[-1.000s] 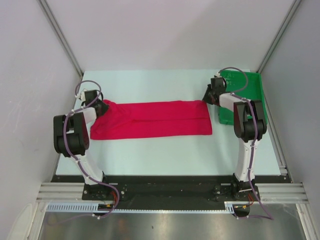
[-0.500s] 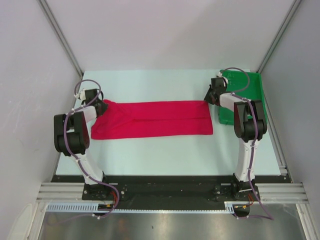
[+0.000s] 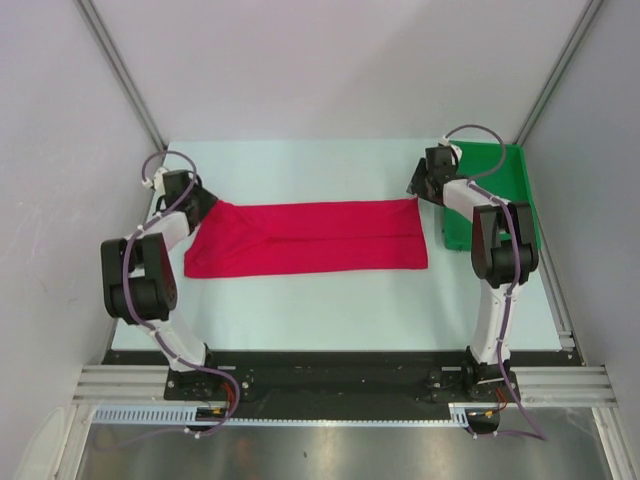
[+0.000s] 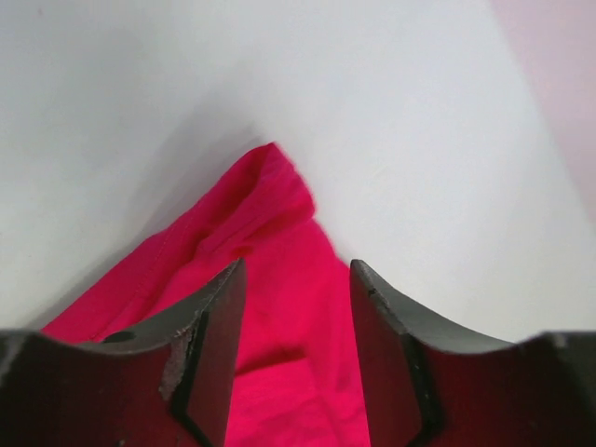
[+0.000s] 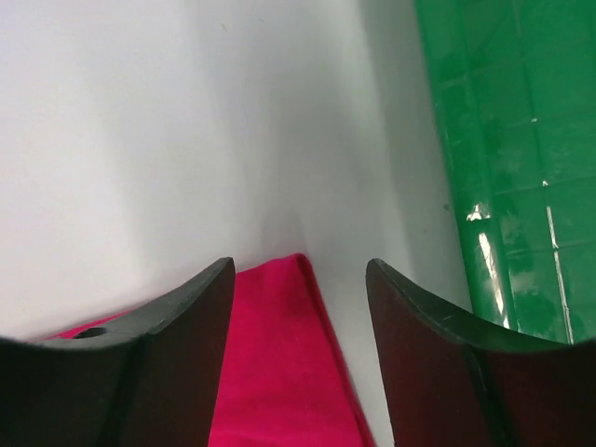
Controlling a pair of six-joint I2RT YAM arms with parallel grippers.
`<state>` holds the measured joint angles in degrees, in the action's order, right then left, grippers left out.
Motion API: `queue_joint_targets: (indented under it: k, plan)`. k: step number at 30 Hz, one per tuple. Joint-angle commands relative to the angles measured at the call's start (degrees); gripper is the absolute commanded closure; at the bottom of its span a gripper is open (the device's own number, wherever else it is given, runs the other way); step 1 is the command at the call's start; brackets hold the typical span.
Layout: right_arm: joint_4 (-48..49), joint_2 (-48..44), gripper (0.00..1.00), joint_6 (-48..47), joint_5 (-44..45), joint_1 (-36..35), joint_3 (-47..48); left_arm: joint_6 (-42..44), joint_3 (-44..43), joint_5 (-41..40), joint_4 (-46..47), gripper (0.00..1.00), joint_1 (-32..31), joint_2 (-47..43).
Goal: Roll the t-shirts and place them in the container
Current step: Fold the T-shirt at the center of the board.
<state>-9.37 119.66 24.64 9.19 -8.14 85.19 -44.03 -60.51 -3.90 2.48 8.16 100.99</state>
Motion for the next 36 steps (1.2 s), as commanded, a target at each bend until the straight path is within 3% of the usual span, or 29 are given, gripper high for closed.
queue_joint_targets:
  k: [1, 7, 13, 17, 26, 36]
  plan:
    - [-3.55, -5.75, 0.36, -2.5, 4.87, -2.84, 3.76, -0.09, -1.18, -2.77, -0.54, 0.46, 0.27, -7.2]
    - [-3.65, -6.81, 0.39, -2.32, -1.61, -6.09, 2.35, 3.42, -5.83, -4.1, -4.15, 0.51, 0.71, -2.05]
    - [-2.24, -4.0, 0.39, -3.81, -5.31, -9.87, 2.18, 15.81, -16.47, 1.26, -6.88, 0.51, 0.27, 6.76]
    - [-2.76, -2.59, 0.4, -3.9, -5.06, -10.4, 2.0, 21.69, -18.58, 0.74, -7.22, 0.48, -0.52, 8.43]
    - [-3.55, -2.41, 0.41, -3.55, -4.18, -10.93, -0.2, 31.36, -25.53, -8.9, -14.95, 0.49, -5.43, 13.35]
    - [-4.43, -3.9, 0.42, -4.34, -3.65, -10.93, -1.25, 31.99, -29.66, -17.09, -20.76, 0.54, -7.46, 18.1]
